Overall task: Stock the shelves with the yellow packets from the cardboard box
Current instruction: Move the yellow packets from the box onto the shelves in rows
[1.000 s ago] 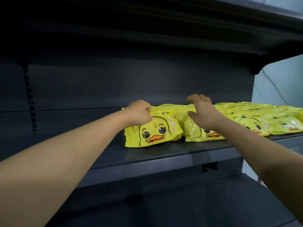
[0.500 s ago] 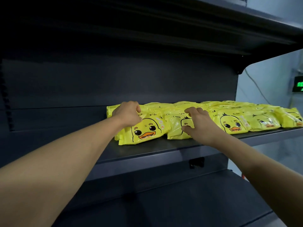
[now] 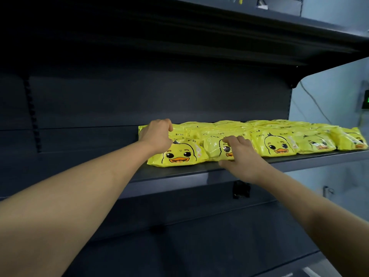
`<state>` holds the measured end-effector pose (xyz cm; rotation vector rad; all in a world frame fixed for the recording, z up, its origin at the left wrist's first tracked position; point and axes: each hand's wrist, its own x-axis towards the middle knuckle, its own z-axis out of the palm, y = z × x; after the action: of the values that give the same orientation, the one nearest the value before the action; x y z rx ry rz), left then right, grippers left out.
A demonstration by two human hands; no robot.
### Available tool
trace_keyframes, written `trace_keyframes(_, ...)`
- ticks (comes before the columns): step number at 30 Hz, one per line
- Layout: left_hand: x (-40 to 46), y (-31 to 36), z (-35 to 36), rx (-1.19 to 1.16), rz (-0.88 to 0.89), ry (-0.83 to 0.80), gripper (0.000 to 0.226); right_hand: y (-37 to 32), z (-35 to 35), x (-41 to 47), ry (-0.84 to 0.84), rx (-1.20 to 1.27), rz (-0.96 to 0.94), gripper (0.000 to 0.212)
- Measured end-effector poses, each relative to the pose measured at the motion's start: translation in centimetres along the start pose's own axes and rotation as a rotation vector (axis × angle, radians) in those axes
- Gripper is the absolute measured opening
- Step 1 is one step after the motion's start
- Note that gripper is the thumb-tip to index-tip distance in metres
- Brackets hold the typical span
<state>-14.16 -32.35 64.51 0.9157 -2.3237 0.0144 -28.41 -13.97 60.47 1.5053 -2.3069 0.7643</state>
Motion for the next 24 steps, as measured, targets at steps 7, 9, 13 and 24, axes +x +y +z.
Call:
trace_keyframes(7,-6.2,2.8,-0.6,0.013,0.072,-0.033,0.033,-0.3,1.0,-5.6,-0.132,0.001,-0.032,0.061)
trace_keyframes(9,-8.9,3.9,-0.1,-0.001,0.084,-0.051,0.032,-0.2,1.9,-7.6,-0.192,0.011,-0.038,0.062)
trace_keyframes(13,-14.9,5.0,1.9,-0.051,0.091,-0.109,0.027,0.7,4.9,-11.8,-0.368,-0.009,-0.048,0.061)
trace_keyframes(24,-30.7,-0.3,12.7,0.025,-0.099,-0.613,0.025,3.4,17.7,-22.4,-0.747,0.074,-0.024,0.061)
